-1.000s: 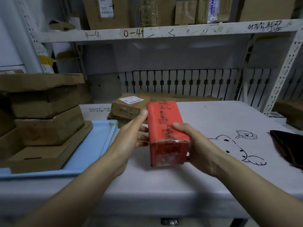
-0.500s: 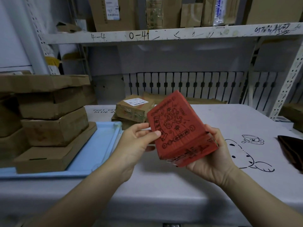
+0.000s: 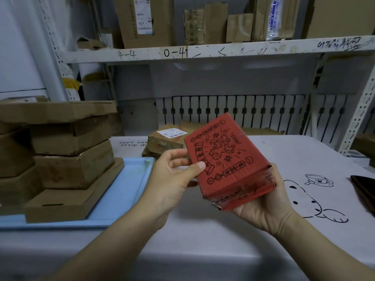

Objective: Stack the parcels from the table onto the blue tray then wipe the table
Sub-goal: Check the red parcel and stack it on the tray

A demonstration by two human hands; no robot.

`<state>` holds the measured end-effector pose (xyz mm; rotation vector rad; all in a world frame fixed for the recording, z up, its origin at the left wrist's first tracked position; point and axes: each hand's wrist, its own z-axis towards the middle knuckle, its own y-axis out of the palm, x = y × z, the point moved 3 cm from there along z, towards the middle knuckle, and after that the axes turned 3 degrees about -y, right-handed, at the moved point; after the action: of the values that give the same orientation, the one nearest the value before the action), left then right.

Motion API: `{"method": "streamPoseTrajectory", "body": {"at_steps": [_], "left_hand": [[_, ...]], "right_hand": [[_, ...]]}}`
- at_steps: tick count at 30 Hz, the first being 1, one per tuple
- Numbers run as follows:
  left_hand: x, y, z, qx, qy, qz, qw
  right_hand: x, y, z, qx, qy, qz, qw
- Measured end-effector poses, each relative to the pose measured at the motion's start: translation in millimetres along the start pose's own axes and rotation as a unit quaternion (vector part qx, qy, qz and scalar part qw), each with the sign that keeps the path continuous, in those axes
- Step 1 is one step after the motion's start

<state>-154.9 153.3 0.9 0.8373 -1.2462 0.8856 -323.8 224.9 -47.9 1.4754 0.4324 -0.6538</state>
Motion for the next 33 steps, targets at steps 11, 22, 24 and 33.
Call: {"method": "streamPoseTrajectory", "body": {"at_steps": [11, 22, 24, 33], "left_hand": [[4, 4, -14, -0.082, 0.069, 0.037, 0.993], [16, -11, 2, -0.059, -0.063, -0.266, 0.960], [19, -15, 4, -0.057, -0.066, -0.280, 0.956], [57, -64, 13, -0.016, -0.027, -0.232, 0.972]], "right_hand": [[2, 25, 26, 0.092, -0.078, -0.218, 0.969], [-12, 72, 23, 0.079, -0.123, -0.266, 0.953], [-10, 83, 26, 0.065, -0.114, -0.277, 0.952], [-2, 139, 51, 0.092, -0.099, -0.185, 0.973]]}}
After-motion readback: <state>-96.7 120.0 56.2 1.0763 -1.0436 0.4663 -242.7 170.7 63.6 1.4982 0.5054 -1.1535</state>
